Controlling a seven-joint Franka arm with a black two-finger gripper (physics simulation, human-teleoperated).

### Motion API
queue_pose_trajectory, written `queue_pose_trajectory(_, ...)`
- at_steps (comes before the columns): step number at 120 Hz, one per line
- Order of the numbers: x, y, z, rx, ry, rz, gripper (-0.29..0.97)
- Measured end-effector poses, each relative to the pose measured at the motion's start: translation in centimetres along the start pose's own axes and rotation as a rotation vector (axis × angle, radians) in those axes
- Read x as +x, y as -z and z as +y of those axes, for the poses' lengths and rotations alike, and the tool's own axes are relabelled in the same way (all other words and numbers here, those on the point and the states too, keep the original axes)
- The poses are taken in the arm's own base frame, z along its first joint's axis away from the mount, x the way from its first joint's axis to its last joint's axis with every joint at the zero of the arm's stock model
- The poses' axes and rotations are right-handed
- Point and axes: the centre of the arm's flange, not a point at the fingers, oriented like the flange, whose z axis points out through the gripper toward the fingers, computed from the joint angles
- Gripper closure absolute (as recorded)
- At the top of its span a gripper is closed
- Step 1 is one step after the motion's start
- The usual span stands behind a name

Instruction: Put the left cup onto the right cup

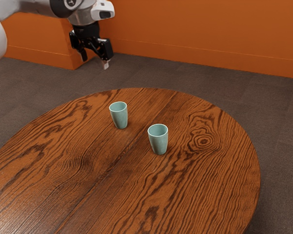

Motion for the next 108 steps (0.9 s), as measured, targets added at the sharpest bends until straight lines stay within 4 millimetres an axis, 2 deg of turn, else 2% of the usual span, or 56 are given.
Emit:
queue_pose_trajectory(11, -0.1, -0.3, 2.0, -0.003, -0.035, -0.021, 0.02)
queue_pose_trajectory(25, -0.3, -0.4, 3.2, -0.007, -0.063, -0.037, 0.02)
queue_pose_trajectory(40, -0.4, -0.4, 2.7, -0.008, -0.072, -0.040, 0.02)
queue_pose_trajectory(56, -0.2, -2.2, 1.7, -0.008, -0.064, -0.058, 0.02)
queue_pose_trajectory(64, 0.2, -3.8, 0.1, -0.014, -0.036, -0.064, 0.02)
queue_pose_trajectory(80, 1.0, -8.8, -1.9, -0.054, -0.003, -0.087, 0.02)
queue_pose_trajectory(90, 1.2, -12.0, -2.2, -0.065, 0.005, -0.087, 0.02)
queue_pose_trajectory(108, 1.6, -16.6, -2.1, -0.064, 0.020, -0.071, 0.02)
